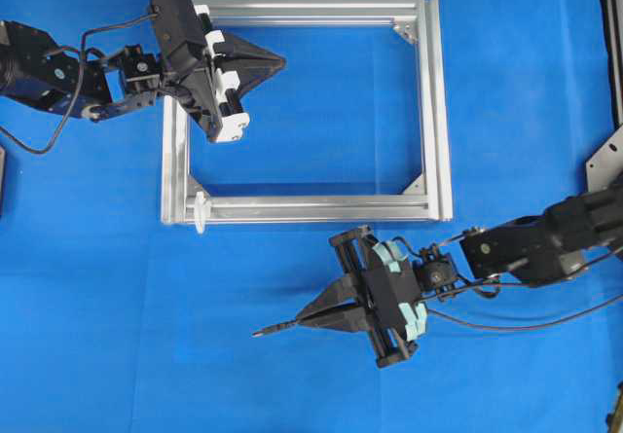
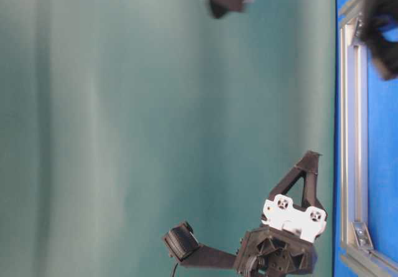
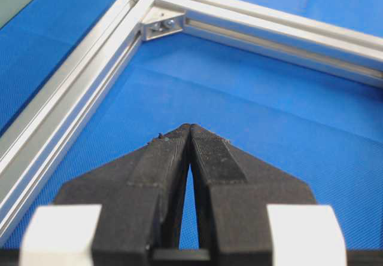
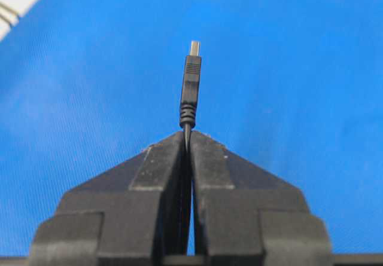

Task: Insert the wire through the string loop located on the left side.
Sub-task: 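Close the right gripper on the cable just behind the USB plug, then carry the cable with the right gripper toward the white zip-tie loop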

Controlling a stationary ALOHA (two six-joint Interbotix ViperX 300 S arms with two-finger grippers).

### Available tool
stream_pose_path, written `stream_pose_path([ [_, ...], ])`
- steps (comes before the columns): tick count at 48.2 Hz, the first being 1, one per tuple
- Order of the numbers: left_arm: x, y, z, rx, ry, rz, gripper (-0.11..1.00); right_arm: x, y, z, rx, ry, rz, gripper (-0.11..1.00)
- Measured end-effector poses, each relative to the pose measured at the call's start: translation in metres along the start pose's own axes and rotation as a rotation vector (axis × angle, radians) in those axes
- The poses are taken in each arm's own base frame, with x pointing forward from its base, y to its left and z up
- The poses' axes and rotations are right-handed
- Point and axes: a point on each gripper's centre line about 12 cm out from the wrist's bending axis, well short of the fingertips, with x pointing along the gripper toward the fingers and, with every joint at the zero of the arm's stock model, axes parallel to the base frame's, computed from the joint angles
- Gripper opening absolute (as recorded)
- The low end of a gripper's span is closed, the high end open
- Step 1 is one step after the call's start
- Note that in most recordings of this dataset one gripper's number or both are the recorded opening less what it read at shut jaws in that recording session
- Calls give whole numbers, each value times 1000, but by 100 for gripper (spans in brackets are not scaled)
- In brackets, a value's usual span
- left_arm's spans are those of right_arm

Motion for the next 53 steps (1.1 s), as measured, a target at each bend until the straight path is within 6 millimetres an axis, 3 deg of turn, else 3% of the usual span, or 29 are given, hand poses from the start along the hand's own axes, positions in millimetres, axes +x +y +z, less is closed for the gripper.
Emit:
stream_pose_path([
  [8,0,0,0,0,2,0,0,-6,2,16,-5,-6,-1,0],
  [53,0,1,-1,0,3,2,0,-7,2,16,-5,4,-5,0],
])
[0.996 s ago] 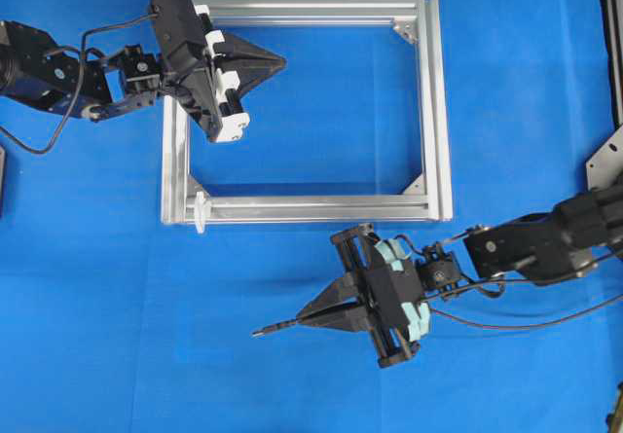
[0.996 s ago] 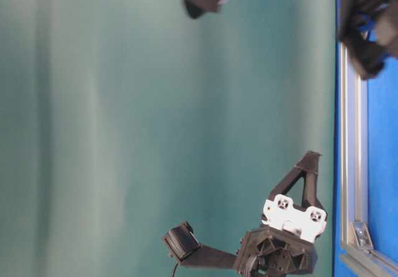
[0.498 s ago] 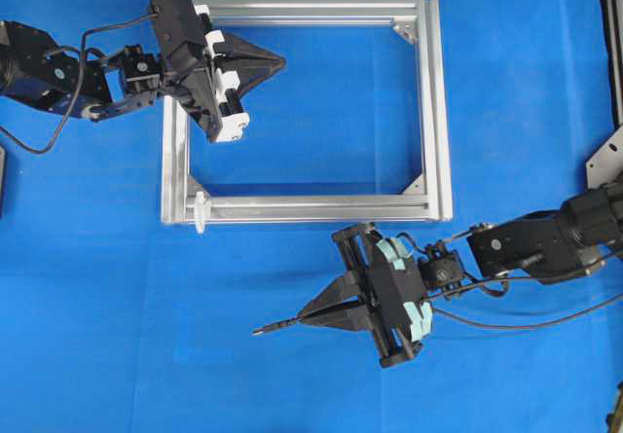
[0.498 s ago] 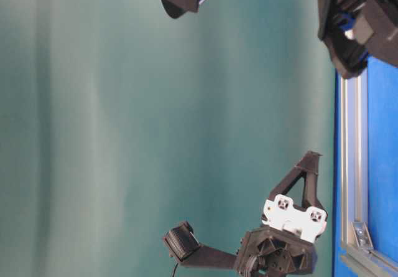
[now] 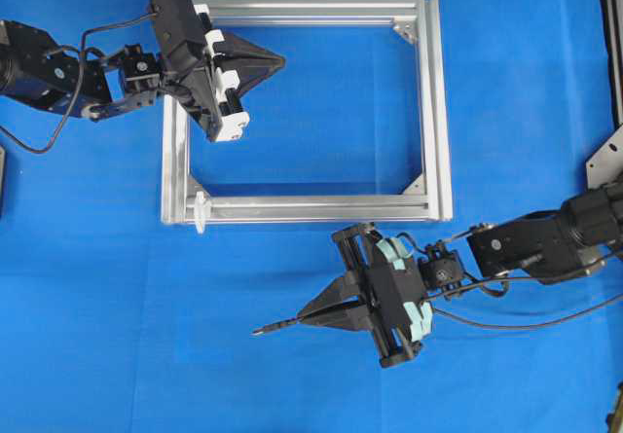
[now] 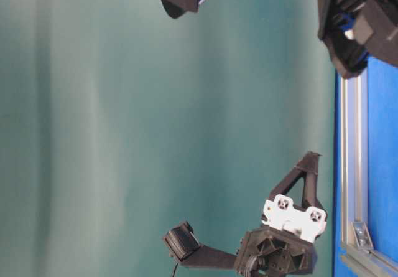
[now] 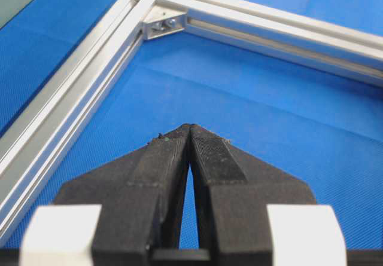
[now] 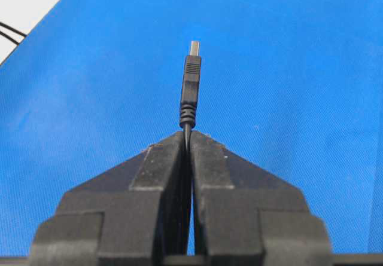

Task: Insert the wire through the string loop located on the left side.
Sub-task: 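Carry the cable with the right gripper toward the white zip-tie loop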

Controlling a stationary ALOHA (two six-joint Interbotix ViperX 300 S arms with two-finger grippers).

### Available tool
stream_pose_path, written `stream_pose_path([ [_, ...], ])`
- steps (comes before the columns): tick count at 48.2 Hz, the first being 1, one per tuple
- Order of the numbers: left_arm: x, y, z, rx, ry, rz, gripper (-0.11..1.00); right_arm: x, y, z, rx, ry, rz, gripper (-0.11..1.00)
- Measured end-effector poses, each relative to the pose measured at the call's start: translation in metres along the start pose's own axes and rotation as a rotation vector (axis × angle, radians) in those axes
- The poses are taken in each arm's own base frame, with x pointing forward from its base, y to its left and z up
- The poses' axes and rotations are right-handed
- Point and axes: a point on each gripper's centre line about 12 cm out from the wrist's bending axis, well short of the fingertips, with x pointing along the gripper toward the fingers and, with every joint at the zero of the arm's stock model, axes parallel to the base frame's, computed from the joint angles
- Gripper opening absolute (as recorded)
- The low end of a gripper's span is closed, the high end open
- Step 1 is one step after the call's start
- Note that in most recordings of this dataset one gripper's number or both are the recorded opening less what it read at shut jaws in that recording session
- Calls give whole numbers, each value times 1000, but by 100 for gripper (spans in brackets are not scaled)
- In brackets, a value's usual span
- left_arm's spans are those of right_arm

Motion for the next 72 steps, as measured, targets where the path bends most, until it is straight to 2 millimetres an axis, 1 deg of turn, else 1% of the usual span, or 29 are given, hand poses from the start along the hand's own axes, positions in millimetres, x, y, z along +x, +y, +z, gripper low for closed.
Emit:
stream_pose_path([
  [38,0,0,0,0,0,0,0,0,0,1,0,-2,0,0],
  [44,0,-1,0,0,0,-1,0,0,-5,1,1,-1,-11,0],
  [51,0,0,0,-2,0,0,0,-3,-20,-1,15,3,-49,0],
  [65,0,0,0,-2,0,0,0,-13,-73,3,59,-12,-175,0],
  [72,0,0,0,-2,0,0,0,-19,-95,4,78,-14,-230,0],
])
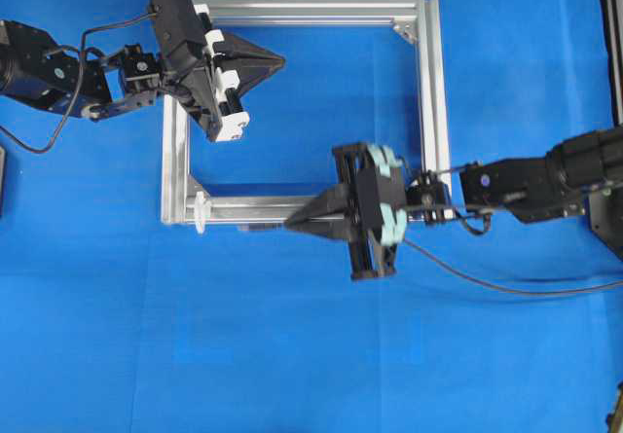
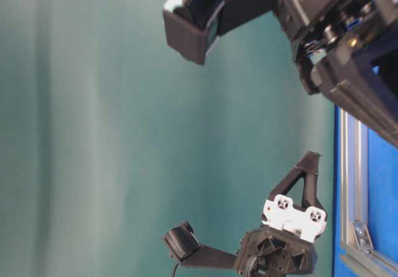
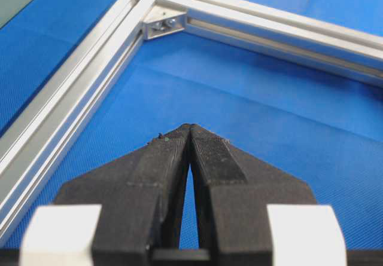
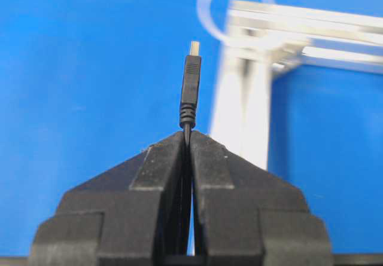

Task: Insert the wire through the string loop located on the left side.
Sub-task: 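Carry the cable with the right gripper toward the white zip-tie loop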

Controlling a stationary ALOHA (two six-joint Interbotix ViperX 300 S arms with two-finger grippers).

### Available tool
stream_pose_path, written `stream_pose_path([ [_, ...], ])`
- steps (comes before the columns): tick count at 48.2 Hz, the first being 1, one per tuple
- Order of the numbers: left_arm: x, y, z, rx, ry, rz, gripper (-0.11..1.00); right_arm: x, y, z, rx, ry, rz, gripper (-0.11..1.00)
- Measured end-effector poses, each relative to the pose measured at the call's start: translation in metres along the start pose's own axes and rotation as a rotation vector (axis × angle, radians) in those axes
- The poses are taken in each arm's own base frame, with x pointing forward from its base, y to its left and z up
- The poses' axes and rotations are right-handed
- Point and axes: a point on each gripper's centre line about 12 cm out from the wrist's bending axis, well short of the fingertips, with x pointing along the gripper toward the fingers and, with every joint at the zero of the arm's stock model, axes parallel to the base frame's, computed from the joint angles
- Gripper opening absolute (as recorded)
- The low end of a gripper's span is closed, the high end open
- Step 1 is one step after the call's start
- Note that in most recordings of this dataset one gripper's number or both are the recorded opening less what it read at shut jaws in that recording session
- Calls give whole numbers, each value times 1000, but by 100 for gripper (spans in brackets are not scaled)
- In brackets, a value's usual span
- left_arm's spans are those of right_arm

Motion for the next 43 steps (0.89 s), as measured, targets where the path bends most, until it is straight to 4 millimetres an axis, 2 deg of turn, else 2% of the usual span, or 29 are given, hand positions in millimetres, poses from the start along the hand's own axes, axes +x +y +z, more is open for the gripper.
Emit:
stream_pose_path([
  [8,0,0,0,0,0,0,0,-1,-16,-2,7,20,-40,0],
  [32,0,0,0,0,0,0,0,0,-16,1,-7,16,-40,0],
  [43,0,0,0,0,0,0,0,18,-16,9,-11,38,-45,0],
])
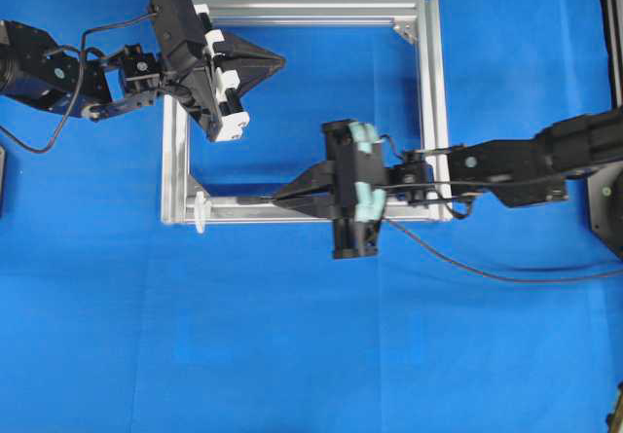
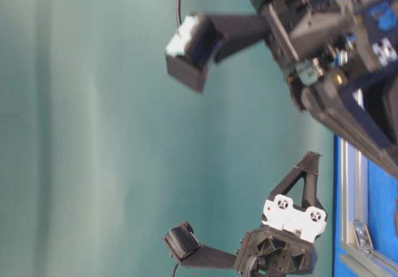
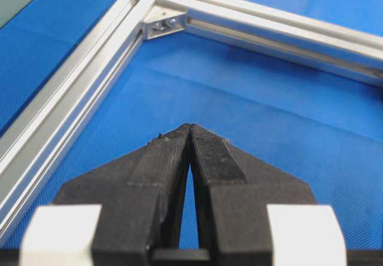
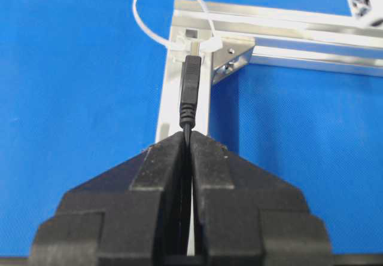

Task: Insert the wire through the string loop located on the left side.

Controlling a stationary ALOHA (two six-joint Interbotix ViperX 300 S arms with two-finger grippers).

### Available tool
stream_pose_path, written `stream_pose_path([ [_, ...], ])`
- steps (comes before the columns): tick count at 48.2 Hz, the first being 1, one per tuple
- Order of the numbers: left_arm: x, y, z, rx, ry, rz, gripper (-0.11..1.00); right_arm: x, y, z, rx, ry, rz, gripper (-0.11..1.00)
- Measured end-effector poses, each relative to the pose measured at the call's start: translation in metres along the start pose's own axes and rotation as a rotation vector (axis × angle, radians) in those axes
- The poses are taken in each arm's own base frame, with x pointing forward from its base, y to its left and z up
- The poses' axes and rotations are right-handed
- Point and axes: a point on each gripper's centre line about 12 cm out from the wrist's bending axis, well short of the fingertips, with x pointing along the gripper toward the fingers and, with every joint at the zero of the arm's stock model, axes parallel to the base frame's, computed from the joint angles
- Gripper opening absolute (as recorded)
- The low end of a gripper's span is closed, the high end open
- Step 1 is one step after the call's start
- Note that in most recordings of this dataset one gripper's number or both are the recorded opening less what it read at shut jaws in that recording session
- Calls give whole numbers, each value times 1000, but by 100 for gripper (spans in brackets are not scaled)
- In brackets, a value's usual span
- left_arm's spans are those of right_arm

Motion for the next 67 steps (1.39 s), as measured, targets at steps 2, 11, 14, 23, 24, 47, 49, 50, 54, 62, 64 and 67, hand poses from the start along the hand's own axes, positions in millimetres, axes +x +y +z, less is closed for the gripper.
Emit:
stream_pose_path([
  [2,0,-1,0,0,0,-1,0,4,0,-1,-3,9,-2,0],
  [11,0,0,0,-2,0,0,0,17,0,2,-7,14,-1,0],
  [14,0,0,0,-2,0,0,0,19,1,2,-7,15,0,0],
  [23,0,0,0,-2,0,0,0,19,1,2,-7,14,1,0],
  [24,0,0,1,-2,-2,0,0,19,1,2,-7,15,0,0],
  [47,0,0,0,-2,-2,0,0,19,1,3,-7,11,1,0],
  [49,0,0,0,-2,0,0,0,19,1,2,-9,12,2,0],
  [50,0,0,0,-2,0,0,0,19,2,2,-8,13,2,0],
  [54,0,0,0,-2,0,0,0,19,1,3,-7,11,1,0],
  [62,0,0,0,-2,0,0,0,19,2,2,-9,13,3,0],
  [64,0,-1,0,-1,0,-1,0,19,1,3,-9,11,2,0],
  [67,0,0,1,-2,-2,0,0,19,1,3,-9,11,2,0],
])
